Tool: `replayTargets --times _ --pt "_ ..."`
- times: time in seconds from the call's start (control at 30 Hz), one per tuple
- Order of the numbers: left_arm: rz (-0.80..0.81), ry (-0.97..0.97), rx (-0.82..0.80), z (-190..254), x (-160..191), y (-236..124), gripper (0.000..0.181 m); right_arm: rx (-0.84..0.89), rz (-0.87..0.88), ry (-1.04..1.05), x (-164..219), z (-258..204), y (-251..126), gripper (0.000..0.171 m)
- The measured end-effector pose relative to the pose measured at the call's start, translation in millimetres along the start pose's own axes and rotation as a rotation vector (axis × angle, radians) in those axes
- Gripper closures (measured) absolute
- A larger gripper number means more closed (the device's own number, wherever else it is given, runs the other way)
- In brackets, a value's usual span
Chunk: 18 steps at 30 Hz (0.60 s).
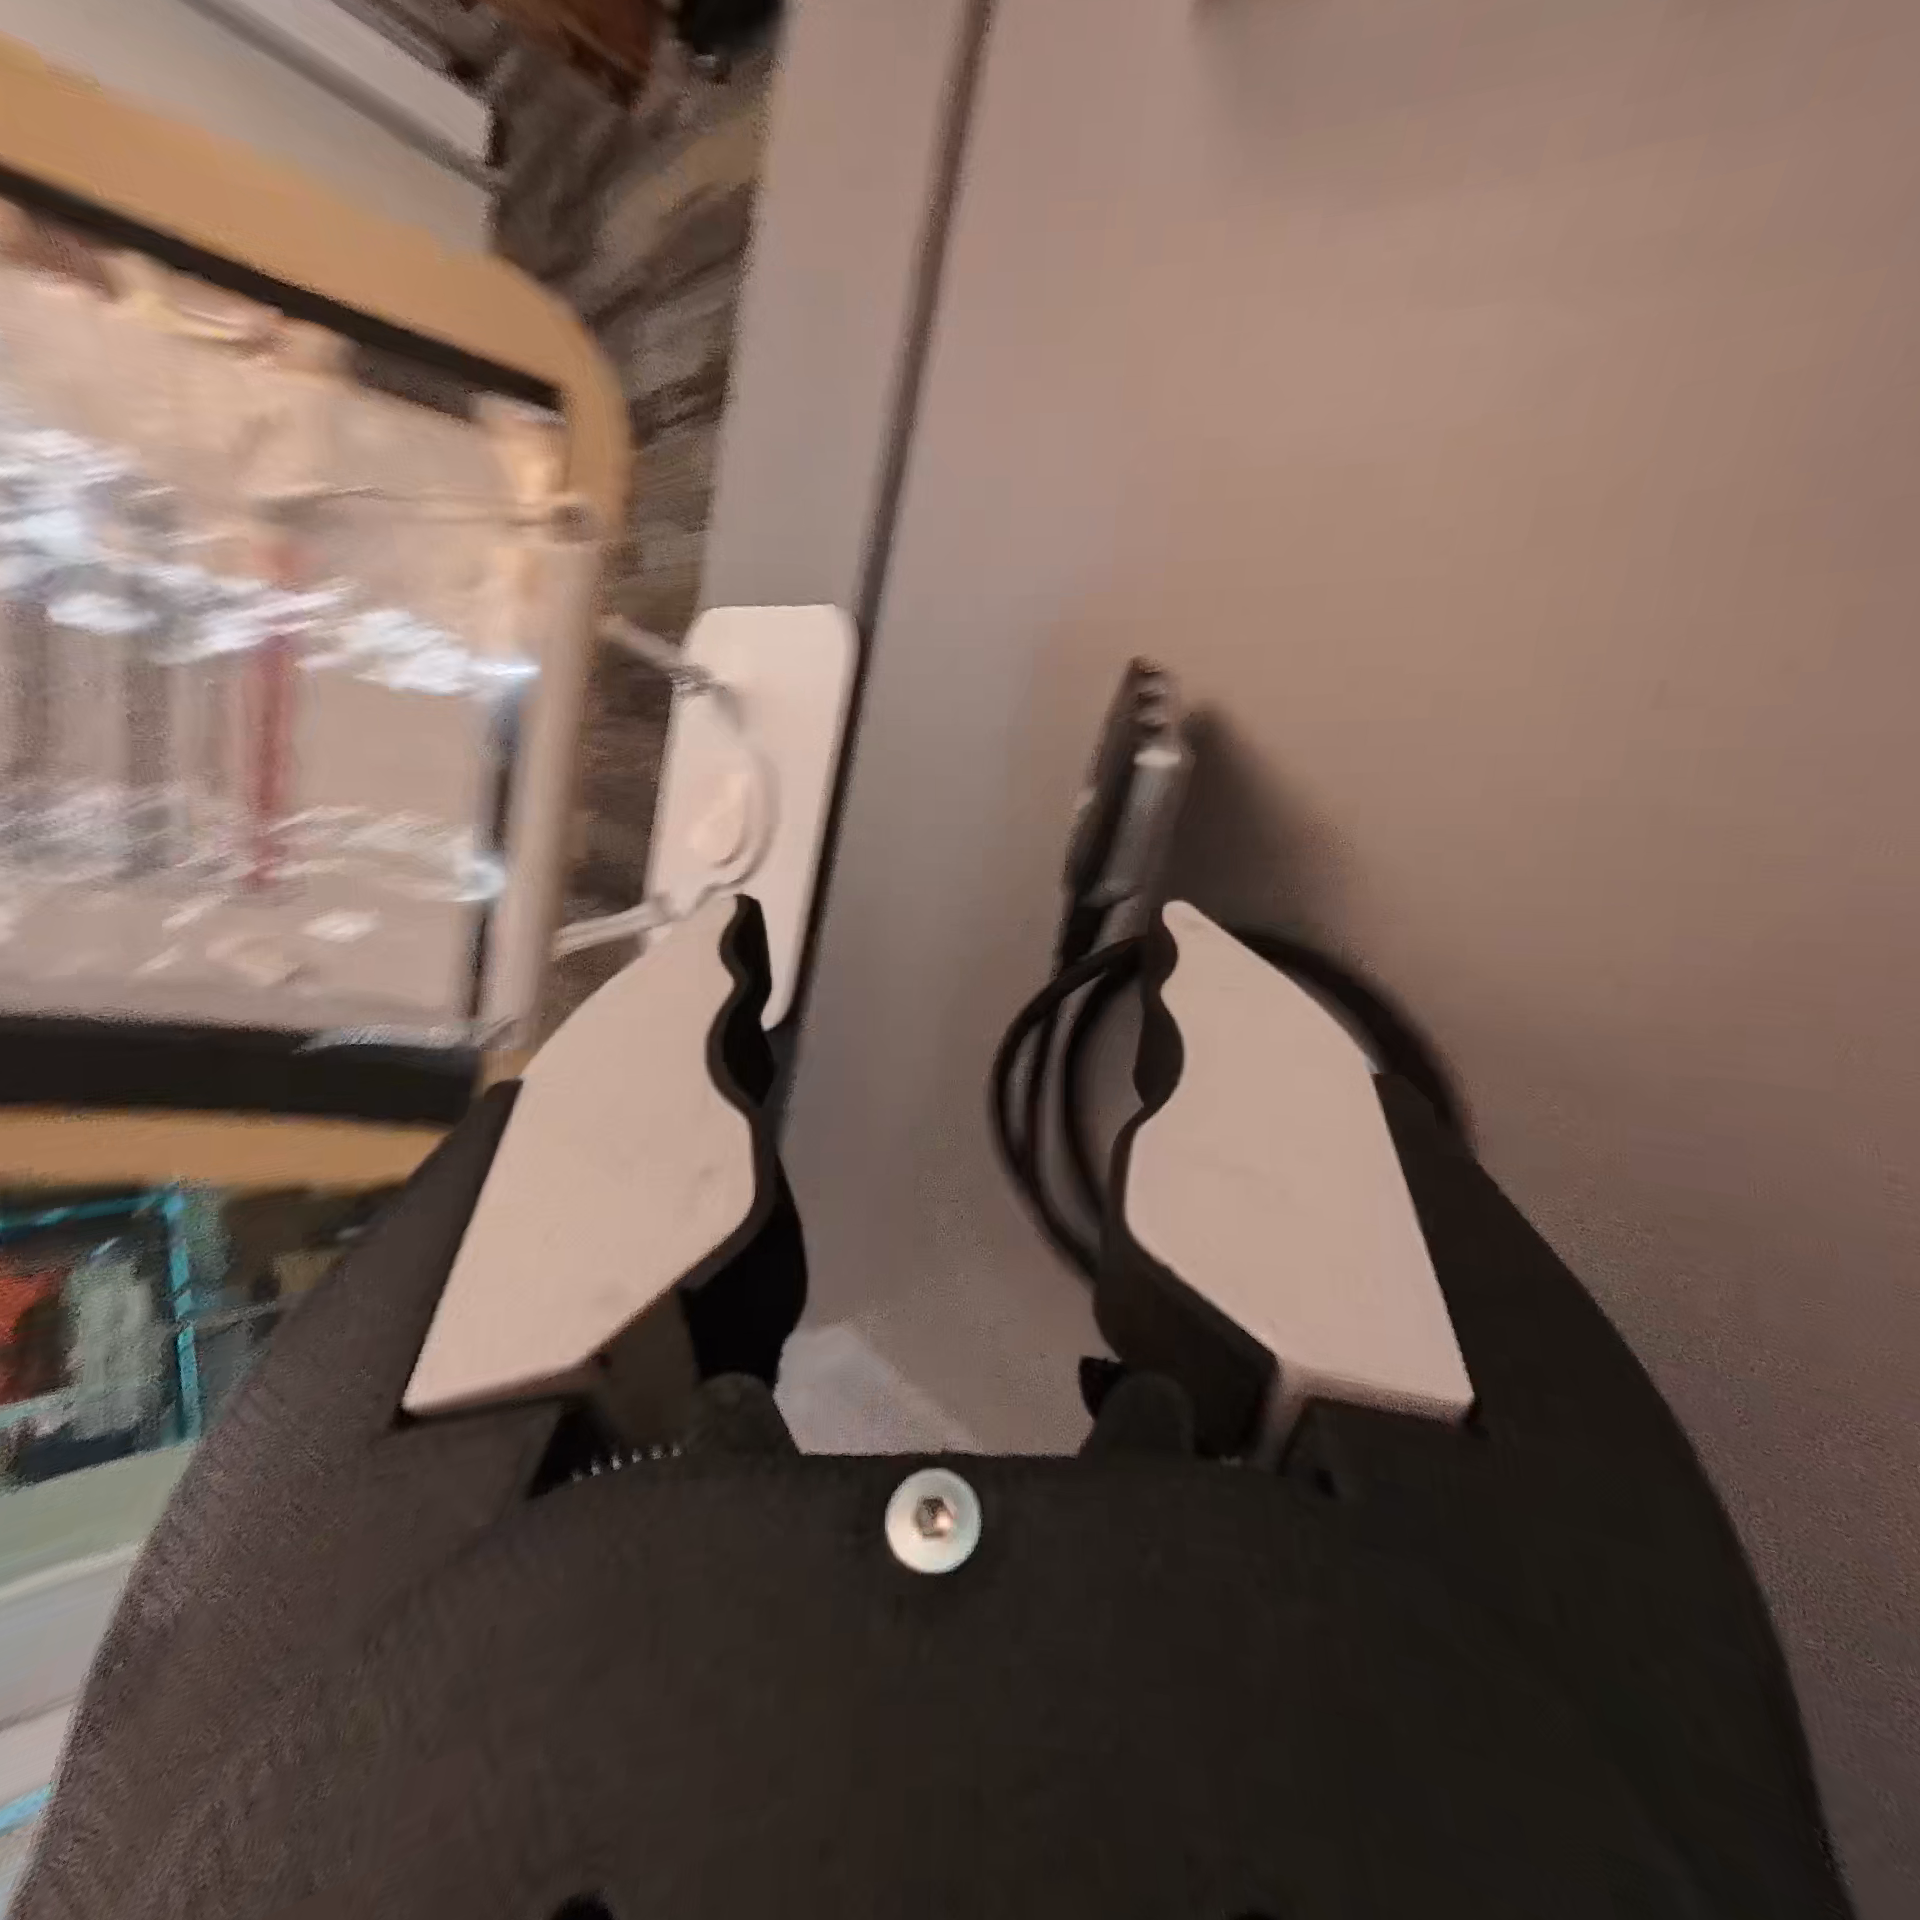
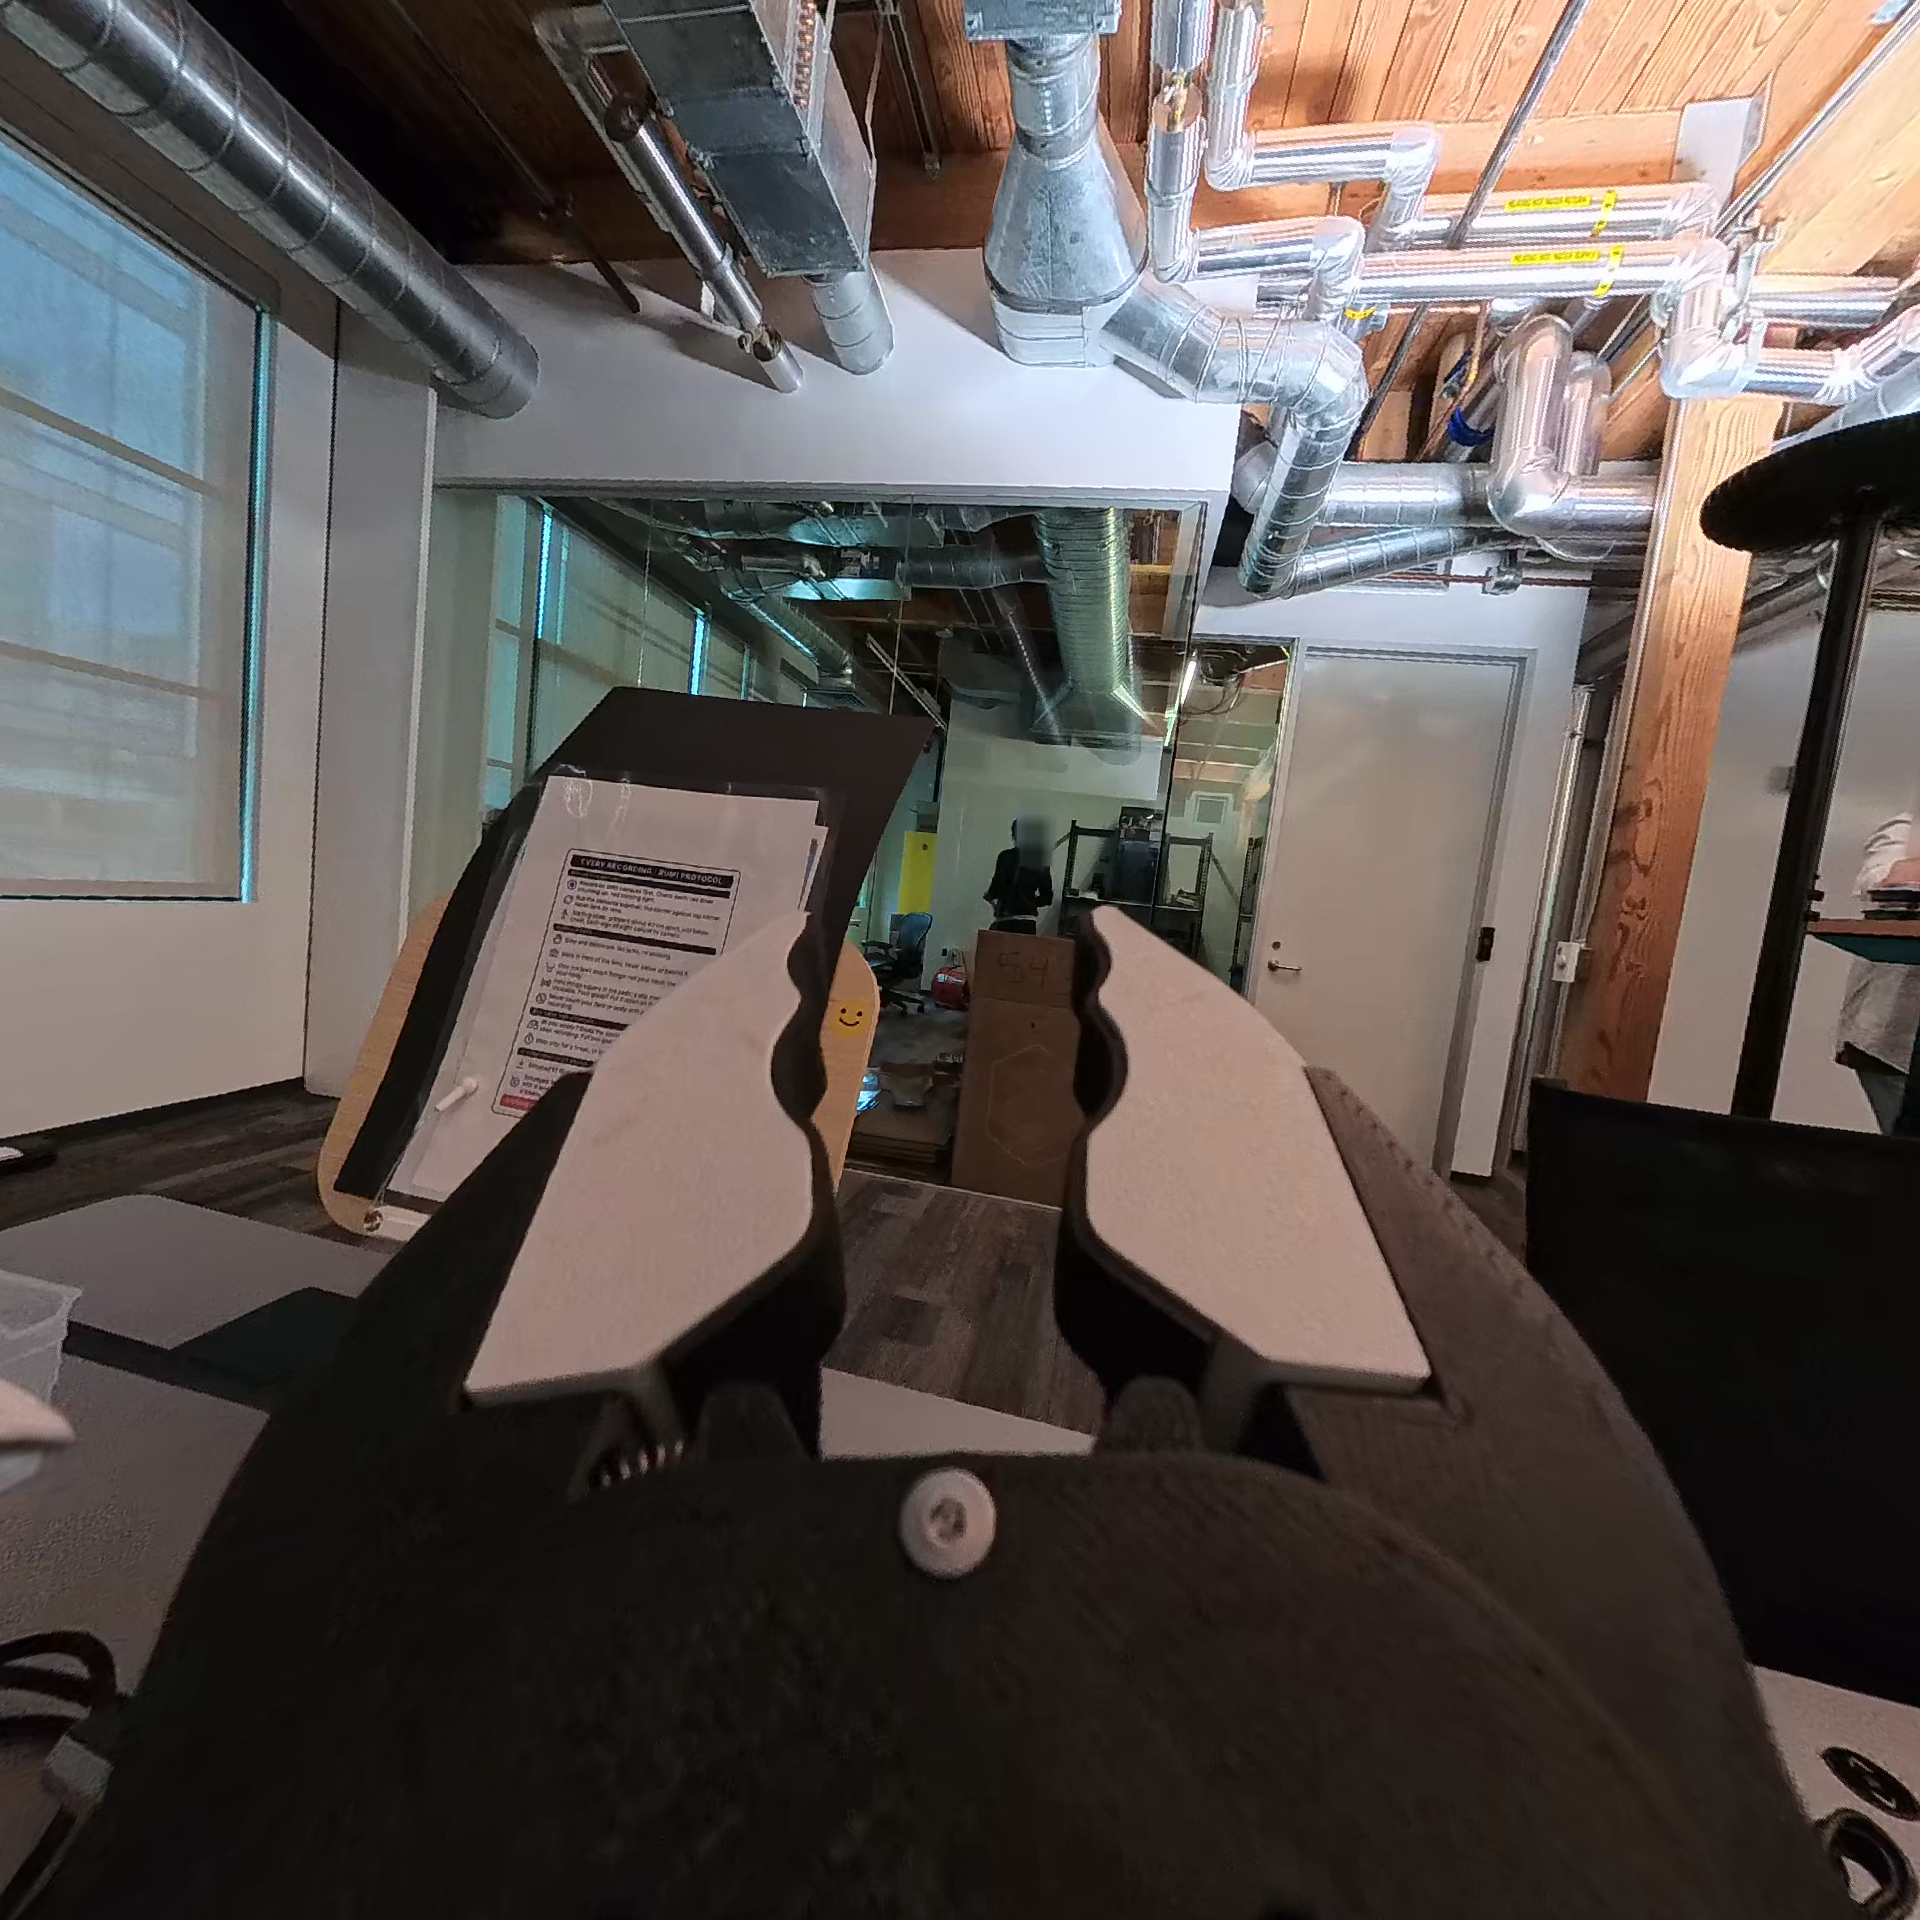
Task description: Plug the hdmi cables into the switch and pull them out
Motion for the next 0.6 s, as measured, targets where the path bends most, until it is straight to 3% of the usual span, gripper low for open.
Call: replayTargets --times 0.13,0.23,0.33,0.47,0.6 --pt "-0.009 -0.146 -0.187 -62 36 -72 0.117 0.003 0.003 -0.007 -2 -1 -1 0.126" --pt "-0.147 -0.297 -0.281 -91 105 -115 0.123 0.003 0.0 -0.018 -3 -3 -1 0.126" --pt "-0.318 -0.463 -0.4 -110 185 -137 0.13 0.006 -0.01 -0.037 -2 -5 -1 0.126" --pt "-0.392 -0.626 -0.192 -90 247 -131 0.136 0.027 -0.047 -0.059 6 -3 1 0.126" --pt "-0.4 -0.621 -0.039 -73 259 -108 0.133 0.039 -0.079 -0.055 14 1 1 0.125"
Point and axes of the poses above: each gripper's, where its closed fingertips meet, y out along the fingers, x out of its underside, z = x × y across the jaws, the point moved 6 cm from there along -y, back along the fingers, and after that the axes turned 5 degrees about -x, right-handed, at the moved point
